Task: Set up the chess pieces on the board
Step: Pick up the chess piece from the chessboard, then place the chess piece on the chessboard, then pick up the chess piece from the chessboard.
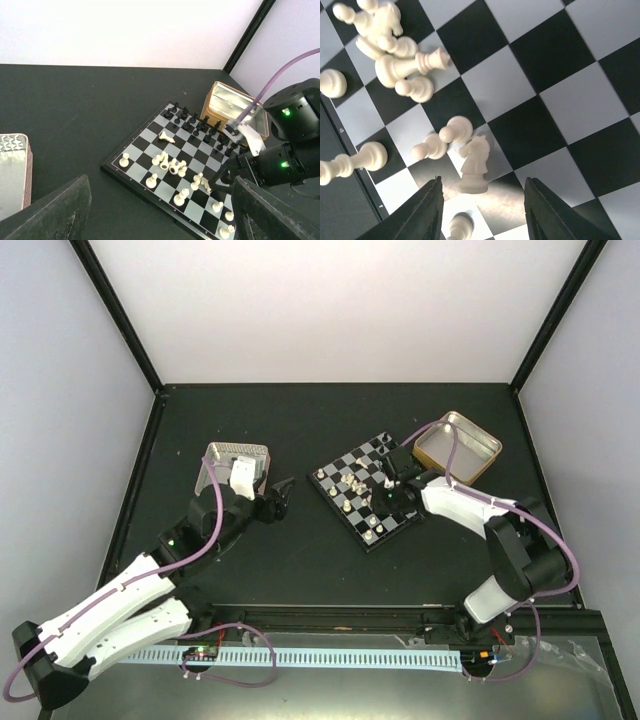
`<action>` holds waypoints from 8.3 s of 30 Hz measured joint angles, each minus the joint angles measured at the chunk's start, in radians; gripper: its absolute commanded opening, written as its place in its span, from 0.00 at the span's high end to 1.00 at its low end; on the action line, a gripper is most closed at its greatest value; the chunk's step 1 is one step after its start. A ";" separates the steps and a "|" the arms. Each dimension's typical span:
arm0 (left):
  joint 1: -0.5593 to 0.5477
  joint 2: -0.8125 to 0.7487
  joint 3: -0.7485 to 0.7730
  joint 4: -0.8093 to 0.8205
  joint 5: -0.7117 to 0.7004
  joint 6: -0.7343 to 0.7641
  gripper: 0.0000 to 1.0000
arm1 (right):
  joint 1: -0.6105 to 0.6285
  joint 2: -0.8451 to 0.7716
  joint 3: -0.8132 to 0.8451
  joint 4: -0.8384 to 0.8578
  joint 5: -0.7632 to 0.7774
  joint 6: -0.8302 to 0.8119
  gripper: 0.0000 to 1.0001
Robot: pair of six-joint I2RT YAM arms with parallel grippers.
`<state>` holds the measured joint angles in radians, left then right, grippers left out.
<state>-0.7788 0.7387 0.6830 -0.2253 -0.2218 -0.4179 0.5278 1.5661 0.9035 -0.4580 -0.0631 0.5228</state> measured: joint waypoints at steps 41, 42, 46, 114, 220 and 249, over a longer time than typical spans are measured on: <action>0.008 0.043 -0.013 0.008 0.029 -0.016 0.21 | 0.039 0.094 0.038 -0.006 0.103 -0.028 0.75; 0.008 0.045 -0.013 0.008 0.032 -0.018 0.21 | 0.039 0.094 0.038 -0.006 0.104 -0.029 0.75; 0.012 0.057 -0.013 0.011 0.042 -0.025 0.21 | 0.039 0.095 0.038 -0.012 0.106 -0.029 0.74; 0.099 0.634 0.287 0.230 0.990 -0.352 0.98 | 0.044 -0.638 -0.308 0.514 -0.495 -0.388 0.82; 0.164 1.158 0.637 -0.198 0.323 0.275 0.69 | 0.038 -0.365 0.016 -0.203 0.218 0.269 0.25; 0.209 0.510 0.482 -0.343 0.349 0.047 0.42 | 0.042 0.154 0.312 -0.272 0.061 -0.014 0.61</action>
<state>-0.5701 1.2491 1.1652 -0.5678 0.1276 -0.3714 0.5694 1.7206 1.2160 -0.7300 -0.0017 0.5087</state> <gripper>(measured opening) 0.555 0.426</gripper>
